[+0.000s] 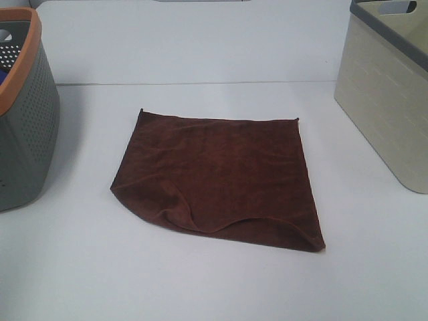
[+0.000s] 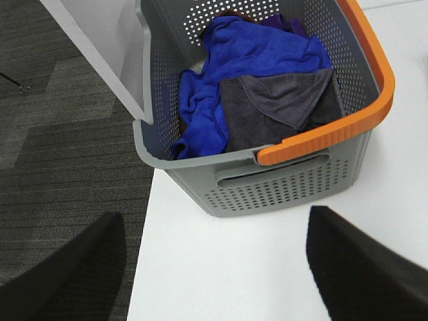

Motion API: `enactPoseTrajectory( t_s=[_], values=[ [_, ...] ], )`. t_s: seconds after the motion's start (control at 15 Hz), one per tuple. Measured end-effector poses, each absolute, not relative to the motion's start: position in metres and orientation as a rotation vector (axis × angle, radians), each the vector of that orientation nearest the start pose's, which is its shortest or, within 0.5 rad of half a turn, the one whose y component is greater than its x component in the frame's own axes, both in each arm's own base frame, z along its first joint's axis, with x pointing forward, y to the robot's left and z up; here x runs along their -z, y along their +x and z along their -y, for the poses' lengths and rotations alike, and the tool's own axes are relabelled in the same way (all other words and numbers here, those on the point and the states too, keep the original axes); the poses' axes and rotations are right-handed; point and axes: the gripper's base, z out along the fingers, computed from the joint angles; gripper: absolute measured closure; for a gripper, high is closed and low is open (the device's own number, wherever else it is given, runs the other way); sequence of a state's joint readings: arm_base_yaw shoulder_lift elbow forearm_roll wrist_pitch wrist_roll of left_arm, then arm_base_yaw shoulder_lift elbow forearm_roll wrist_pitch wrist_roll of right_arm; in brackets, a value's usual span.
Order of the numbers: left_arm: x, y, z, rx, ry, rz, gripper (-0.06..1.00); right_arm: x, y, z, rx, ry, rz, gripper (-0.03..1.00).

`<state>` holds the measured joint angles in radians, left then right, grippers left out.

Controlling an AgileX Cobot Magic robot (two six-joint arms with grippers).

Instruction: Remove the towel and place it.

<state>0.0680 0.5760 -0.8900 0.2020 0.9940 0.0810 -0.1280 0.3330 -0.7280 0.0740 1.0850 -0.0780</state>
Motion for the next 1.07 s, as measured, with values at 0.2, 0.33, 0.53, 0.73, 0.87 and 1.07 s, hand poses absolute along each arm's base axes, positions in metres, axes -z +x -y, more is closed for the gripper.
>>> enactPoseTrajectory(
  t_s=[0.2,0.33,0.53,0.73,0.87,1.07],
  values=[
    [-0.349,0.064,-0.020,-0.332,0.036,-2.173,0.22,-0.325,0.009,-0.005,0.042,0.038,-2.078,0.20],
    [-0.325,0.043,-0.016,-0.296,0.026,-2.145,0.22,-0.316,-0.014,-0.008,0.060,0.019,-1.974,0.20],
    [-0.323,0.017,-0.009,-0.207,0.010,-2.027,0.22,-0.311,-0.024,-0.009,0.095,-0.027,-1.934,0.20],
    [-0.316,-0.012,-0.002,-0.156,0.026,-1.942,0.22,-0.292,-0.013,-0.008,0.092,-0.042,-2.008,0.20],
    [-0.303,-0.020,0.000,-0.147,0.065,-1.972,0.22,-0.286,-0.011,-0.008,0.086,-0.048,-2.023,0.20],
    [-0.287,-0.015,0.001,-0.139,0.089,-2.047,0.22,-0.279,-0.007,-0.008,0.088,-0.052,-2.040,0.20]
  ],
)
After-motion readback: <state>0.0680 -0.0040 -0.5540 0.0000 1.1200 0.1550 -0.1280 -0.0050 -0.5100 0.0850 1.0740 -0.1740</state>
